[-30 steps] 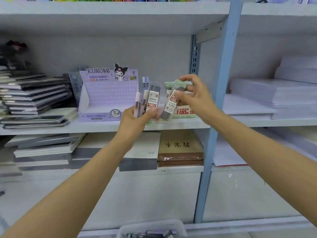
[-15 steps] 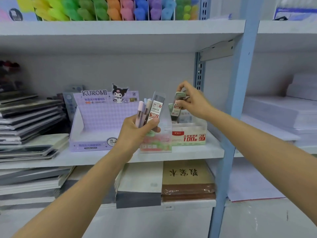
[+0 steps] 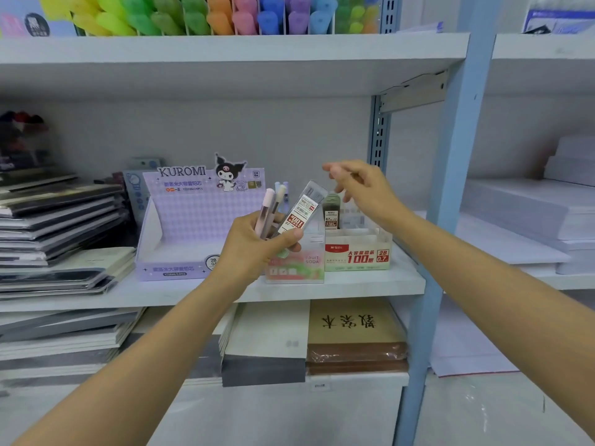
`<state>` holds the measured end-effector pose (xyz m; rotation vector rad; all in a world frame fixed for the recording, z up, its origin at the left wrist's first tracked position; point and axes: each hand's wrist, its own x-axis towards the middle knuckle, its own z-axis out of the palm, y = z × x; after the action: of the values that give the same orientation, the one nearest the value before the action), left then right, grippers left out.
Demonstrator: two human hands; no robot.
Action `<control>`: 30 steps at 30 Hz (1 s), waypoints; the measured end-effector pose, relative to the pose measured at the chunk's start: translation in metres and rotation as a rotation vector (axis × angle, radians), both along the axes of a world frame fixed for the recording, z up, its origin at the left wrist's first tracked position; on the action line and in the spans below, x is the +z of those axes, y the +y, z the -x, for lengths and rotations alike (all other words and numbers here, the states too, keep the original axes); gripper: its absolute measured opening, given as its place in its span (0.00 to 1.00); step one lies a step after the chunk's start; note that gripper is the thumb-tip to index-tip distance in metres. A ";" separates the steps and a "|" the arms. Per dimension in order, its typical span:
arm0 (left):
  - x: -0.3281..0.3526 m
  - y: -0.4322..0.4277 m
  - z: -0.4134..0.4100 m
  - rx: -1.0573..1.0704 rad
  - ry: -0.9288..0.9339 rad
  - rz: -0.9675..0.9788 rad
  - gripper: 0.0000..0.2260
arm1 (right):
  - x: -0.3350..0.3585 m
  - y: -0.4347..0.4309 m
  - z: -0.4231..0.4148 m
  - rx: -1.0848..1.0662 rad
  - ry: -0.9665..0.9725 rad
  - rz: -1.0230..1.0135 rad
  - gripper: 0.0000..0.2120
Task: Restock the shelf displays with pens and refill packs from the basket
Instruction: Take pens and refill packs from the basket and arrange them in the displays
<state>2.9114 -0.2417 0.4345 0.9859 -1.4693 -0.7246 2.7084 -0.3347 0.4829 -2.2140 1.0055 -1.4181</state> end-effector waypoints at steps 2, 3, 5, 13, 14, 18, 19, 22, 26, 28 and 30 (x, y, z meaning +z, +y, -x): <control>0.002 0.004 0.002 0.007 -0.016 -0.015 0.08 | 0.006 0.017 -0.001 0.248 -0.104 -0.151 0.15; 0.004 0.006 0.004 0.012 -0.024 -0.016 0.08 | 0.008 0.023 -0.001 0.296 -0.044 -0.173 0.13; 0.007 0.012 0.008 0.036 -0.031 -0.006 0.08 | 0.007 0.031 -0.001 0.322 0.059 -0.175 0.09; 0.017 0.030 0.014 0.112 0.177 -0.034 0.06 | 0.001 0.056 0.020 0.343 0.098 -0.309 0.07; 0.017 0.030 0.016 0.111 0.147 -0.031 0.06 | 0.001 0.060 0.019 0.348 0.106 -0.292 0.07; 0.019 0.031 0.023 0.071 0.030 -0.035 0.10 | 0.007 0.072 0.007 0.410 0.142 -0.190 0.19; 0.020 0.030 0.024 0.046 0.030 -0.048 0.12 | 0.009 0.073 0.006 0.406 0.197 -0.148 0.21; 0.025 0.027 0.022 -0.055 0.073 -0.133 0.10 | 0.016 0.068 0.009 0.332 0.241 -0.070 0.21; 0.030 0.021 0.016 -0.134 0.199 -0.258 0.05 | 0.026 0.048 0.020 0.138 -0.121 -0.066 0.15; 0.030 0.018 0.015 -0.145 0.213 -0.253 0.07 | 0.027 0.036 0.022 0.035 -0.205 -0.015 0.12; 0.027 0.015 0.015 -0.153 0.190 -0.212 0.10 | 0.023 0.025 0.019 -0.038 -0.188 0.010 0.11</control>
<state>2.8965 -0.2267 0.4611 0.9412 -1.3298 -1.0744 2.6889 -0.3100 0.5054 -2.0330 0.9820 -1.6165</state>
